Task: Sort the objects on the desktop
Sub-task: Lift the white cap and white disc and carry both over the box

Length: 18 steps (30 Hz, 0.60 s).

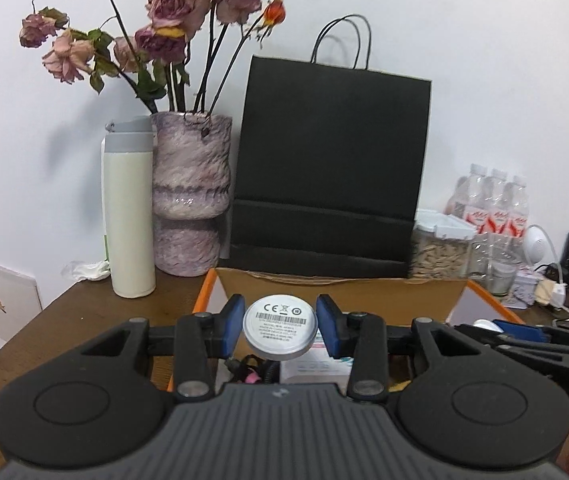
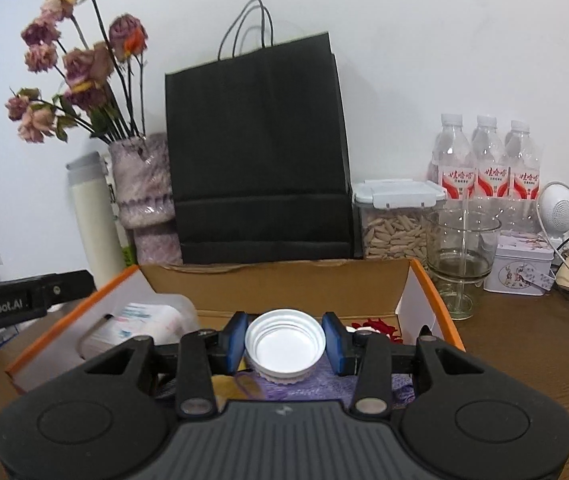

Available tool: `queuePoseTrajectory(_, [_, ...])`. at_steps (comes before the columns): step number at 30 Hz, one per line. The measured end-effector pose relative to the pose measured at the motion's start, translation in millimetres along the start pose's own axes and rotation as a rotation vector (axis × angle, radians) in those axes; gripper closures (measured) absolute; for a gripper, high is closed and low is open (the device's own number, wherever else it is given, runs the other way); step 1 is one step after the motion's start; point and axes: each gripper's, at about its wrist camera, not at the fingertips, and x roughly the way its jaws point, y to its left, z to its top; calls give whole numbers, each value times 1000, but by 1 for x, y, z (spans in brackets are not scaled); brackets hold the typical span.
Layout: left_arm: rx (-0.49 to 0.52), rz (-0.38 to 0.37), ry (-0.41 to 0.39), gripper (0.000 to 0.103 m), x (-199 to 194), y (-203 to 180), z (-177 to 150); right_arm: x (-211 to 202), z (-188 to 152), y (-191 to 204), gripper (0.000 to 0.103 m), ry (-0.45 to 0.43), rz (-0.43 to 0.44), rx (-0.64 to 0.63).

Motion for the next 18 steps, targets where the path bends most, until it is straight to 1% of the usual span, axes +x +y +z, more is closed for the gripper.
queuePoseTrajectory(5, [20,19,23,63,10,3,-9,5,-6,-8,64,10,-17,3])
queuePoseTrajectory(13, [30,18,34,63,10,1,-15,1,-11,-2,64,0,-19,-30])
queuePoseTrajectory(18, [37,18,32,63,10,-1,-16,1,-11,-3,64,0,-20,-27])
